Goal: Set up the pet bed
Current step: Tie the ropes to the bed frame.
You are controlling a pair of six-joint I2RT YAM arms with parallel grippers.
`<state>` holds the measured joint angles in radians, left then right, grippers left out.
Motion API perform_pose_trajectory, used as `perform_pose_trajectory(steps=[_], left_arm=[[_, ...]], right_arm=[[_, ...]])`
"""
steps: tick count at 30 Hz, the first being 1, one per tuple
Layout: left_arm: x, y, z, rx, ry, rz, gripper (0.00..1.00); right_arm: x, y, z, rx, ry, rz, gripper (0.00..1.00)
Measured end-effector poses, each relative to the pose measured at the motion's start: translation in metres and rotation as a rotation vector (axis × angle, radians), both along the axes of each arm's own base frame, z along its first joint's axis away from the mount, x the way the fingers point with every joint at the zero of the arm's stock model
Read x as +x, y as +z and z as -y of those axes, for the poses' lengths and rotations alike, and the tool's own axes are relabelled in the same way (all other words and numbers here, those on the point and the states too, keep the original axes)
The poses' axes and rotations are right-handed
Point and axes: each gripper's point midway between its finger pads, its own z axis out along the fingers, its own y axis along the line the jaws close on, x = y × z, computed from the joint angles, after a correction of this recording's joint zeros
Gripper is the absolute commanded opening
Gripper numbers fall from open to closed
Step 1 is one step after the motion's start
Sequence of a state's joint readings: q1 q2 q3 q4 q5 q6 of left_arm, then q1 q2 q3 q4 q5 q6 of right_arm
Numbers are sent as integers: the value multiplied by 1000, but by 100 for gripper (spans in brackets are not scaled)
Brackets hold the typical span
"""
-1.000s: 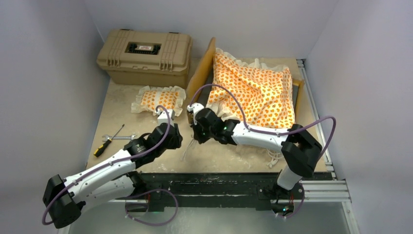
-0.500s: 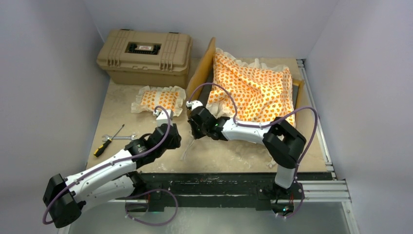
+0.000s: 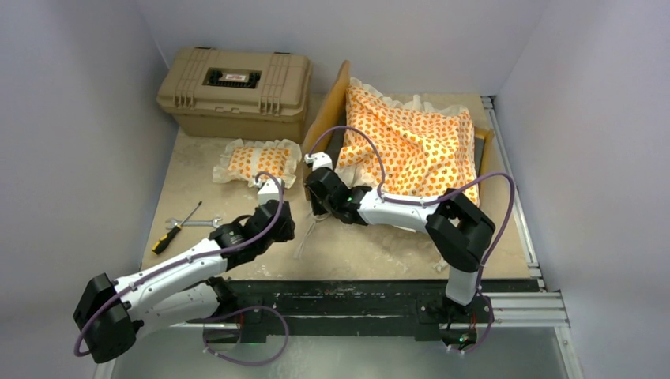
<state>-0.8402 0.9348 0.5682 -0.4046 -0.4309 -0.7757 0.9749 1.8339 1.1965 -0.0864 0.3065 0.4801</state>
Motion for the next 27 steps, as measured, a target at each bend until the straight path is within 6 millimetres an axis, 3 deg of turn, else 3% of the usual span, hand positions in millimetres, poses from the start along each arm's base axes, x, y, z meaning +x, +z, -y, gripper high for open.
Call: perform_pose_trajectory(steps=[11, 13, 14, 17, 27], left_arm=[[5, -17, 6, 31, -2, -31, 28], [6, -20, 8, 37, -3, -36, 29], [7, -21, 8, 38, -3, -37, 29], [8, -23, 10, 38, -2, -37, 28], [15, -21, 15, 21, 7, -14, 27]], right_arm=[[6, 34, -4, 69, -11, 58, 0], [7, 36, -6, 78, -11, 63, 60], [7, 36, -6, 81, -12, 62, 66], [7, 36, -6, 65, 7, 70, 70], [5, 34, -3, 54, 19, 77, 69]])
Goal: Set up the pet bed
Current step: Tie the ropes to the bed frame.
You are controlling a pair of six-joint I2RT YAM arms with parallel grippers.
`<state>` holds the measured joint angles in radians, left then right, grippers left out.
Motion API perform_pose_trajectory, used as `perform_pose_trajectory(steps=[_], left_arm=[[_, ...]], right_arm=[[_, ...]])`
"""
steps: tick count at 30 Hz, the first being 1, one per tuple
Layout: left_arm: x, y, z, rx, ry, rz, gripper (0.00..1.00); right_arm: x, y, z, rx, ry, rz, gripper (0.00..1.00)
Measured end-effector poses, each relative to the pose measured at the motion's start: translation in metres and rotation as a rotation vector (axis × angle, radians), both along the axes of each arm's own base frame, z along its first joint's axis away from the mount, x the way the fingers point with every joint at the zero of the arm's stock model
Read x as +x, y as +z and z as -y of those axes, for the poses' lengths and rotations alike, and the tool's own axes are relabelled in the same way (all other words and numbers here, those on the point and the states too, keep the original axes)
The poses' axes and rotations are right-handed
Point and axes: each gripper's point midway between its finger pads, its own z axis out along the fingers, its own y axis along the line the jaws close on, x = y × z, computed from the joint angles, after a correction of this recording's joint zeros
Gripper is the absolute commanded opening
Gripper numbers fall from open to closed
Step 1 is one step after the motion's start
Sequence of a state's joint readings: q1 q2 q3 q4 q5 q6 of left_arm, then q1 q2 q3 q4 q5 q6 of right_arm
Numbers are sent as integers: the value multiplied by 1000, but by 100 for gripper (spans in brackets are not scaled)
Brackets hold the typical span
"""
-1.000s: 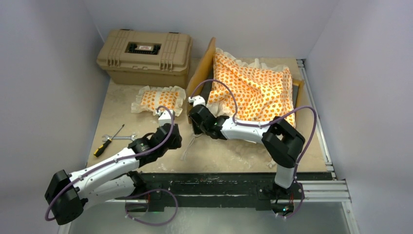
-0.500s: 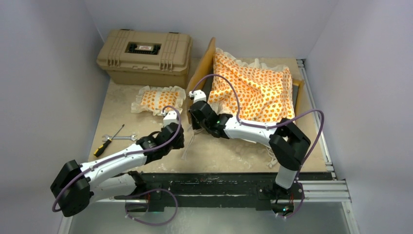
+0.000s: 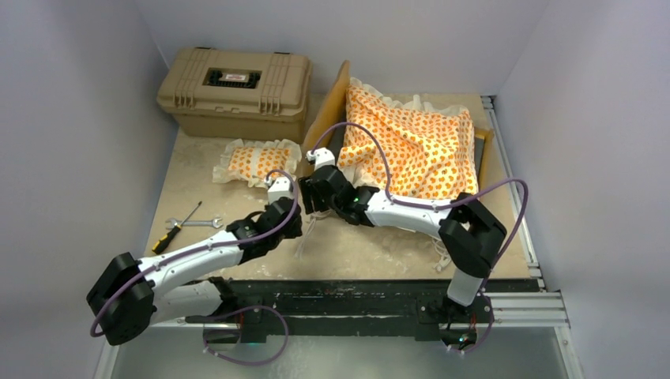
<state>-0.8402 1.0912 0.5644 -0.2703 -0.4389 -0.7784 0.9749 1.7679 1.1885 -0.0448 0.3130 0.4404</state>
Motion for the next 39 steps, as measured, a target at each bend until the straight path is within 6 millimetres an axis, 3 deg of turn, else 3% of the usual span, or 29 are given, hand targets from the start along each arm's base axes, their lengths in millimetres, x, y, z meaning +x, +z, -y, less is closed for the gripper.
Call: perform_pose_trajectory(steps=[6, 10, 13, 17, 22, 33, 39], left_arm=[[13, -14, 1, 31, 37, 7, 25], [24, -31, -9, 71, 92, -12, 24], [31, -46, -13, 92, 117, -35, 25], [34, -58, -5, 80, 99, -54, 26], [41, -56, 6, 38, 87, -33, 29], [54, -53, 20, -7, 84, 0, 32], [60, -46, 26, -34, 84, 26, 32]], right_arm=[[-15, -1, 26, -13, -10, 1, 69], [-26, 5, 49, 1, -37, 16, 71], [-35, 15, 63, 43, -41, 43, 75], [-41, 40, 71, 129, -36, 98, 76], [-42, 57, 73, 199, -37, 144, 77], [-45, 39, 82, 177, -49, 124, 80], [-45, 37, 85, 177, -58, 120, 91]])
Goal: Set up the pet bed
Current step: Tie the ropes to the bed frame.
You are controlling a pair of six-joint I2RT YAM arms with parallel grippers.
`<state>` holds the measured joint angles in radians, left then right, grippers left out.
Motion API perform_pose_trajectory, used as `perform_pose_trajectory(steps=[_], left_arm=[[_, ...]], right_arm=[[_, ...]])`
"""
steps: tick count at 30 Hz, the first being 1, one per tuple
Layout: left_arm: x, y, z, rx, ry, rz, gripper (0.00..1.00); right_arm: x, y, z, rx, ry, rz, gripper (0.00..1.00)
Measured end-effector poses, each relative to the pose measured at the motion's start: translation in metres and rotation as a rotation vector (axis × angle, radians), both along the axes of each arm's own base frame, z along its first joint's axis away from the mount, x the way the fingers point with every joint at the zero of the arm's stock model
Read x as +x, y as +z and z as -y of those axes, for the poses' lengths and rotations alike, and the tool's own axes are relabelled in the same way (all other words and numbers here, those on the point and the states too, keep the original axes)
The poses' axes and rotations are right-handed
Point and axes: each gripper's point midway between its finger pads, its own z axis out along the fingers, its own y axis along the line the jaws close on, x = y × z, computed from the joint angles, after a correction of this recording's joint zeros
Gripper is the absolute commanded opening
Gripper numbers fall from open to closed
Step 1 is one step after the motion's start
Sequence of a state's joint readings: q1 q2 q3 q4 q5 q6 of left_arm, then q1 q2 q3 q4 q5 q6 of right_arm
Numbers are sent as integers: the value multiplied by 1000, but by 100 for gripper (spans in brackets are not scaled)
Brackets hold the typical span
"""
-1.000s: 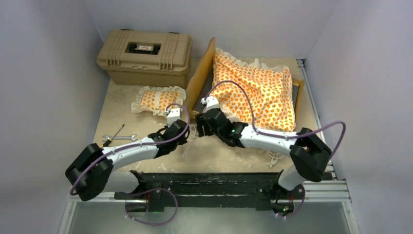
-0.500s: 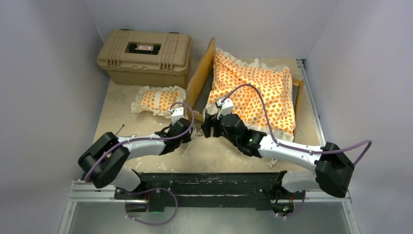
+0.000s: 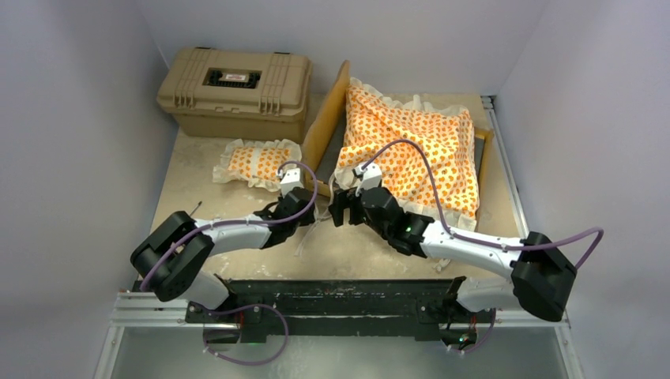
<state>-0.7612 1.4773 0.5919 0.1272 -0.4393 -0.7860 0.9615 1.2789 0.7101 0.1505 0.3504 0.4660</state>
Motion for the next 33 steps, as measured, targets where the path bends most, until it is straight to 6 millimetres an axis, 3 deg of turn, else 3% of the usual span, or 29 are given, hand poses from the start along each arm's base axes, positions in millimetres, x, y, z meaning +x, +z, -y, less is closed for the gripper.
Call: perform_pose_trajectory(steps=[12, 25, 33], left_arm=[[12, -6, 11, -7, 9, 5, 34], [27, -1, 35, -85, 19, 1, 39], [20, 0, 52, -130, -21, -16, 39]], right_arm=[[3, 12, 8, 23, -36, 28, 99], [4, 14, 15, 26, -60, 39, 99], [3, 10, 17, 18, -61, 34, 99]])
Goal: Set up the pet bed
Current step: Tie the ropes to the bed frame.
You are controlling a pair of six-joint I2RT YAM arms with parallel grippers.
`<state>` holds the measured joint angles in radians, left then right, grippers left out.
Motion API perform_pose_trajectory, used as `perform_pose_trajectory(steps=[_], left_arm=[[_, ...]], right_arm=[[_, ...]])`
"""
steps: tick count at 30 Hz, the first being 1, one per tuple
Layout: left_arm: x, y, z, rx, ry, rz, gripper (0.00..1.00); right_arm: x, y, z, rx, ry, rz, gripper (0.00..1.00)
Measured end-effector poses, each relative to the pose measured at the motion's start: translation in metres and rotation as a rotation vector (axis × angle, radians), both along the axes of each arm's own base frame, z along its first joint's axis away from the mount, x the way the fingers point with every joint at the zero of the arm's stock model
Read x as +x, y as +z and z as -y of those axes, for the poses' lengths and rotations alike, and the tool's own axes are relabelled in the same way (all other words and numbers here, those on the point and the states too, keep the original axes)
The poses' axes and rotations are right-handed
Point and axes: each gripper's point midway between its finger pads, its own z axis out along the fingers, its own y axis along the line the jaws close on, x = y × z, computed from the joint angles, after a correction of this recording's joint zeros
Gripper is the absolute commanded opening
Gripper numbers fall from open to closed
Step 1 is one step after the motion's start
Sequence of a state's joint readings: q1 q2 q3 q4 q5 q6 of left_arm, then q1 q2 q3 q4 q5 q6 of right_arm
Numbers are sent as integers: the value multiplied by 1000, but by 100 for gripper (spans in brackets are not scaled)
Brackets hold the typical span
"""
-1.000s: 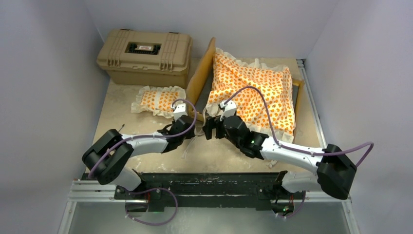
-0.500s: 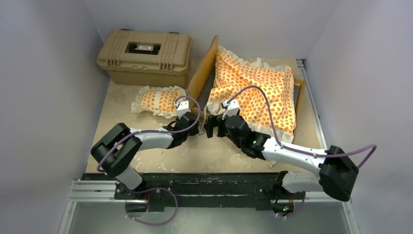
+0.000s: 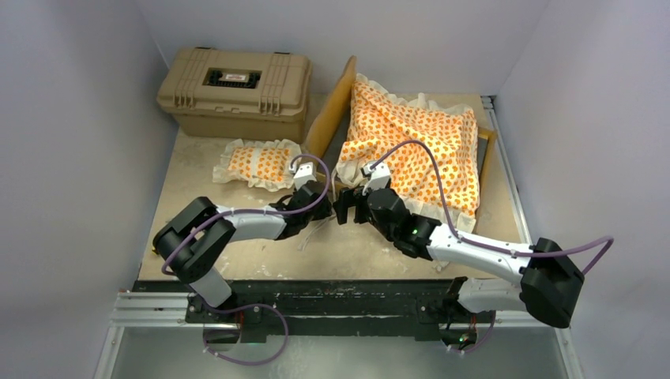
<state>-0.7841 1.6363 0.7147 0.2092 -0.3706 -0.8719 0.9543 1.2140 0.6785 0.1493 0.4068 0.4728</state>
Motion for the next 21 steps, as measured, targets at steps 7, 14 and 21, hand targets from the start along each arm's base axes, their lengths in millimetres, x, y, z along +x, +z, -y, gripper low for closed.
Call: perform_pose_trajectory(steps=[7, 14, 21], left_arm=[[-2, 4, -8, 40, 11, -1, 38], [-1, 57, -15, 6, 0, 119, 22], [-13, 46, 1, 55, -77, 106, 27]], right_arm=[[0, 6, 1, 13, -1, 9, 99], [-3, 1, 8, 9, -13, 6, 99], [2, 0, 21, 12, -91, 1, 99]])
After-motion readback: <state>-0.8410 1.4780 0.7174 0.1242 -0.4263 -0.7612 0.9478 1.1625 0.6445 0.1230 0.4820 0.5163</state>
